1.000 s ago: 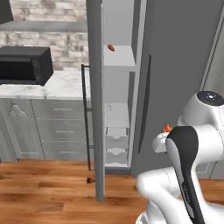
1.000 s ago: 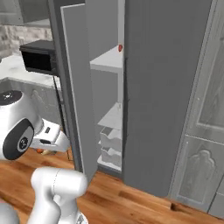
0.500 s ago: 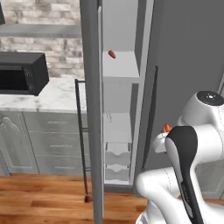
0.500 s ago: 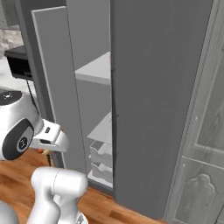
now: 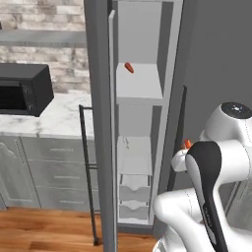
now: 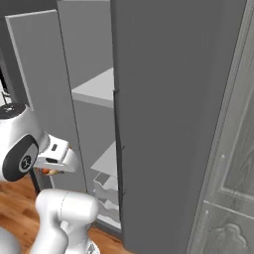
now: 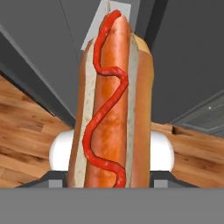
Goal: Store the hot dog in the freezer for long-term storage. Close the freezer door after placing the cooked food.
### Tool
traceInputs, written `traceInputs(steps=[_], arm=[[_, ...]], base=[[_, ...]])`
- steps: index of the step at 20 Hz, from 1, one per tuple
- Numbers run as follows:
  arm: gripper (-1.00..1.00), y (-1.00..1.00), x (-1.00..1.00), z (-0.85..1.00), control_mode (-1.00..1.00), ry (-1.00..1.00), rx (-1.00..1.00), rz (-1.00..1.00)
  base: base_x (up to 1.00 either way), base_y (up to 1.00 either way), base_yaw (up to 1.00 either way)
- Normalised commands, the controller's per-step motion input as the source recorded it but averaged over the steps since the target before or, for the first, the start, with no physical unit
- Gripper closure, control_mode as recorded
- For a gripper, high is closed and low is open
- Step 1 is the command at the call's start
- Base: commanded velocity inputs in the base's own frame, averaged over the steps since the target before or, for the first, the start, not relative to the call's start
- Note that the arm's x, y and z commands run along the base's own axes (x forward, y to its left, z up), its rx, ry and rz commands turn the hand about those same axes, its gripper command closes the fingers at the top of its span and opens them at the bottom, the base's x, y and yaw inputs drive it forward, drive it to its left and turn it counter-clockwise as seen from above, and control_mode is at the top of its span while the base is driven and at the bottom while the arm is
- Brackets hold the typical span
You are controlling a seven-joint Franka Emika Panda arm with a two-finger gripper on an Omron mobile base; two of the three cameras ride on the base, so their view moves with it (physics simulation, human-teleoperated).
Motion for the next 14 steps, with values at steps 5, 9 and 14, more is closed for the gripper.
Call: traceInputs(steps=[5, 9, 14], arm=[[1.0, 0.0, 0.0, 0.0, 1.0, 0.0, 0.0, 0.0], [1.0, 0.0, 0.0, 0.0, 1.0, 0.0, 0.0, 0.0], [1.0, 0.0, 0.0, 0.0, 1.0, 0.0, 0.0, 0.0]], base=[[0.44, 0.0, 0.12], [0.3, 0.0, 0.11], [0.08, 0.09, 0.07]])
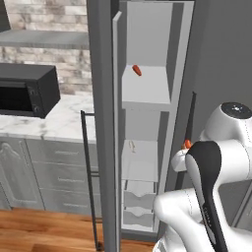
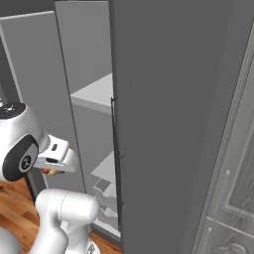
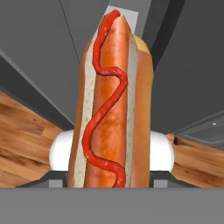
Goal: Store the hot dog in the freezer for long-term storage. Close the freezer door after placing the cooked food.
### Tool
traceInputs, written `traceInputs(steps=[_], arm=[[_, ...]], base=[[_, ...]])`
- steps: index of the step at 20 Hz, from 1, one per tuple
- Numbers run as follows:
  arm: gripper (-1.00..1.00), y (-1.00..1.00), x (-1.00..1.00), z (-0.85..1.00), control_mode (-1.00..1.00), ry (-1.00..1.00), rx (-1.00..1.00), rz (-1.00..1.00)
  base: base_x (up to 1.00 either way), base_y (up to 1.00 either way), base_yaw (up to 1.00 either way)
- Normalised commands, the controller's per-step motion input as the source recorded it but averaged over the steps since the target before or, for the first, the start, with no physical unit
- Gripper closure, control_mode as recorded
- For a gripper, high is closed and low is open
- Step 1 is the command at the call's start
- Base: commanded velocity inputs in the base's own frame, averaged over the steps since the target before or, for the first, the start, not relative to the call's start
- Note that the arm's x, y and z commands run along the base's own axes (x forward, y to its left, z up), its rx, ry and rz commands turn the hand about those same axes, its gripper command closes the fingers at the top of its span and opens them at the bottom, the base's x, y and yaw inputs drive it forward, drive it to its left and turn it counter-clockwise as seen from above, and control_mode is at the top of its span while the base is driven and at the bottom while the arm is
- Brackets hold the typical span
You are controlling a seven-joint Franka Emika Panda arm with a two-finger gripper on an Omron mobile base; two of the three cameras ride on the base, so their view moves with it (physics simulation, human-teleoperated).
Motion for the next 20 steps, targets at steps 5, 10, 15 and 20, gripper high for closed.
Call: traceInputs(steps=[5, 10, 15, 20], arm=[[1.0, 0.0, 0.0, 0.0, 1.0, 0.0, 0.0, 0.0], [1.0, 0.0, 0.0, 0.0, 1.0, 0.0, 0.0, 0.0], [1.0, 0.0, 0.0, 0.0, 1.0, 0.0, 0.0, 0.0], [1.0, 0.0, 0.0, 0.0, 1.0, 0.0, 0.0, 0.0]], base=[[0.05, 0.03, 0.01], [0.0, 0.09, 0.0], [0.01, 0.15, 0.0], [0.26, 0.21, 0.05]])
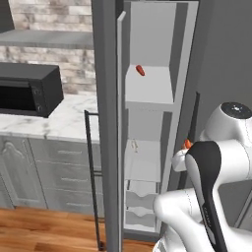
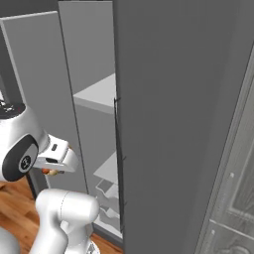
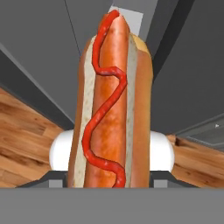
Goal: Store the hot dog in the freezer for long-term storage. Close the freezer door after placing the cooked food.
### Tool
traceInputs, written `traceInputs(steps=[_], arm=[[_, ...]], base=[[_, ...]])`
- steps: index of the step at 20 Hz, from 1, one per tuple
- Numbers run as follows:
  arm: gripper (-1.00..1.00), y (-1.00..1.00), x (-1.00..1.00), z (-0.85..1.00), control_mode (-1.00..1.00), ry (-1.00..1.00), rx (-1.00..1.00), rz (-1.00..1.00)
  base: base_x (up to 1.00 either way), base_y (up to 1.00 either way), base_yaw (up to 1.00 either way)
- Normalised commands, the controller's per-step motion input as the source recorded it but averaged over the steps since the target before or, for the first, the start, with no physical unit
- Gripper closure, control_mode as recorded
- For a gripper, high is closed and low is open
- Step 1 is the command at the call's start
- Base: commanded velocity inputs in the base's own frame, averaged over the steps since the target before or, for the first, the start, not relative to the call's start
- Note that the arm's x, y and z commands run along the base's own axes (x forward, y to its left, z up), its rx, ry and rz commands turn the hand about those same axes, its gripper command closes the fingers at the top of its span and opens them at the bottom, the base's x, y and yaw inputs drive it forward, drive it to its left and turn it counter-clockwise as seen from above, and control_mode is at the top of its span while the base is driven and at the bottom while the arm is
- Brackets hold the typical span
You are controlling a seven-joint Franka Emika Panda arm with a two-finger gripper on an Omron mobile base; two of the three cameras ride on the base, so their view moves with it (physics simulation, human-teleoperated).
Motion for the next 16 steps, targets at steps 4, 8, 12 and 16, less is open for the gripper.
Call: traceInputs(steps=[4, 8, 12, 16], arm=[[1.0, 0.0, 0.0, 0.0, 1.0, 0.0, 0.0, 0.0], [1.0, 0.0, 0.0, 0.0, 1.0, 0.0, 0.0, 0.0], [1.0, 0.0, 0.0, 0.0, 1.0, 0.0, 0.0, 0.0], [1.0, 0.0, 0.0, 0.0, 1.0, 0.0, 0.0, 0.0]], base=[[0.28, 0.0, 0.1], [0.38, 0.0, 0.12], [0.44, 0.0, 0.09], [0.43, 0.0, 0.05]])
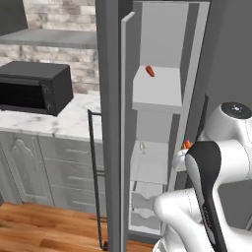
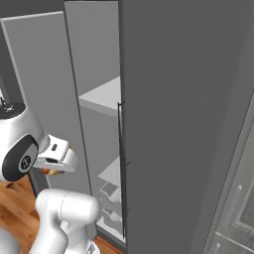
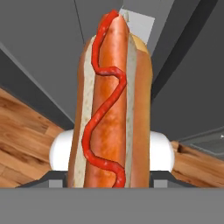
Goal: Store the hot dog in the freezer for long-term storage. Close the freezer door after placing the cooked food.
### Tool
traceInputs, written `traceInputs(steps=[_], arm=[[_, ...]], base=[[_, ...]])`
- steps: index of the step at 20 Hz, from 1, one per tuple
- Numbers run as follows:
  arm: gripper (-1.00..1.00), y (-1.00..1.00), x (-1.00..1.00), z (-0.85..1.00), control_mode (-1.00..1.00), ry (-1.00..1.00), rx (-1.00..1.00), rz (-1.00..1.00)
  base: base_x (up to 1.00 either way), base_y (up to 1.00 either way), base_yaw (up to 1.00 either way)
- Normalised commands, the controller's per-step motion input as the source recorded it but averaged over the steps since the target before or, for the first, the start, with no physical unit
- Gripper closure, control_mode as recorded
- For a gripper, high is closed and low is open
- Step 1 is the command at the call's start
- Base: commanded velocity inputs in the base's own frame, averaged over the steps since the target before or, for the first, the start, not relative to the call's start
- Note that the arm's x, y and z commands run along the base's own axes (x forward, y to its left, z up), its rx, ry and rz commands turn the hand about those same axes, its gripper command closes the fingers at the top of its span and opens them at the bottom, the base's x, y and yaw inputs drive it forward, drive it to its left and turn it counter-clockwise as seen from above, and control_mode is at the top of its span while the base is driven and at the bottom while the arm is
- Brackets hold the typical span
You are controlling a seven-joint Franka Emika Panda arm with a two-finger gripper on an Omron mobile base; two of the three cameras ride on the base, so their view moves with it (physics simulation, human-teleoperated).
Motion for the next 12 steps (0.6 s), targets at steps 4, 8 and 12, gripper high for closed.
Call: traceInputs(steps=[4, 8, 12], arm=[[1.0, 0.0, 0.0, 0.0, 1.0, 0.0, 0.0, 0.0], [1.0, 0.0, 0.0, 0.0, 1.0, 0.0, 0.0, 0.0], [1.0, 0.0, 0.0, 0.0, 1.0, 0.0, 0.0, 0.0]], base=[[0.58, 0.0, 0.08], [0.36, 0.0, 0.04], [0.03, 0.0, 0.0]])
